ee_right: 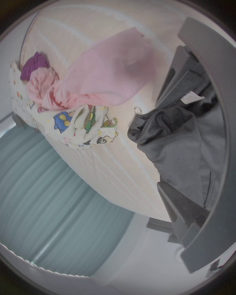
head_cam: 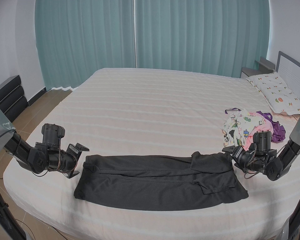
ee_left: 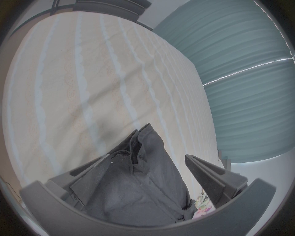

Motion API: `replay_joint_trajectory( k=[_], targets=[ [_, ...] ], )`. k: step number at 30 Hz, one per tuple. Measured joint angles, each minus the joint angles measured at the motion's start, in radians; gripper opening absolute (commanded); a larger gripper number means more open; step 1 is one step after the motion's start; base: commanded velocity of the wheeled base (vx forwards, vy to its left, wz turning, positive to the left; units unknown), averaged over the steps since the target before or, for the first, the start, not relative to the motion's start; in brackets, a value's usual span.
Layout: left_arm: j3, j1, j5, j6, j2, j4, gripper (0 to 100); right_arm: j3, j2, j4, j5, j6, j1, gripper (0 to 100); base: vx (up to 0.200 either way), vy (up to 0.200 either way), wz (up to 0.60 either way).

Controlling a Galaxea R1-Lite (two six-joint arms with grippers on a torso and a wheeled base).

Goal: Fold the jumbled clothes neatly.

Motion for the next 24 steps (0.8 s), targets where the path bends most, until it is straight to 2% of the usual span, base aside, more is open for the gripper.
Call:
replay_joint_trajectory(
  k=[8,19,20,24],
  targets=[
    [-0.030,-0.079,0.095,-0.044,0.035,-0.005,100,0.078,-0.058,-0.001,-0.024,0.097,0.063,100,0.000,0.000,0.00],
    [-0.037,-0.106,0.137,-0.048,0.085,-0.027,100,0.136,-0.079,-0.001,-0.022,0.119,0.091,100,0.000,0.000,0.00],
    [-0.035,-0.107,0.137,-0.048,0.085,-0.027,0,0.139,-0.081,-0.001,-0.022,0.119,0.095,100,0.000,0.000,0.00],
    [-0.028,-0.106,0.137,-0.048,0.084,-0.026,0,0.147,-0.087,-0.001,-0.023,0.133,0.101,100,0.000,0.000,0.00]
  ],
)
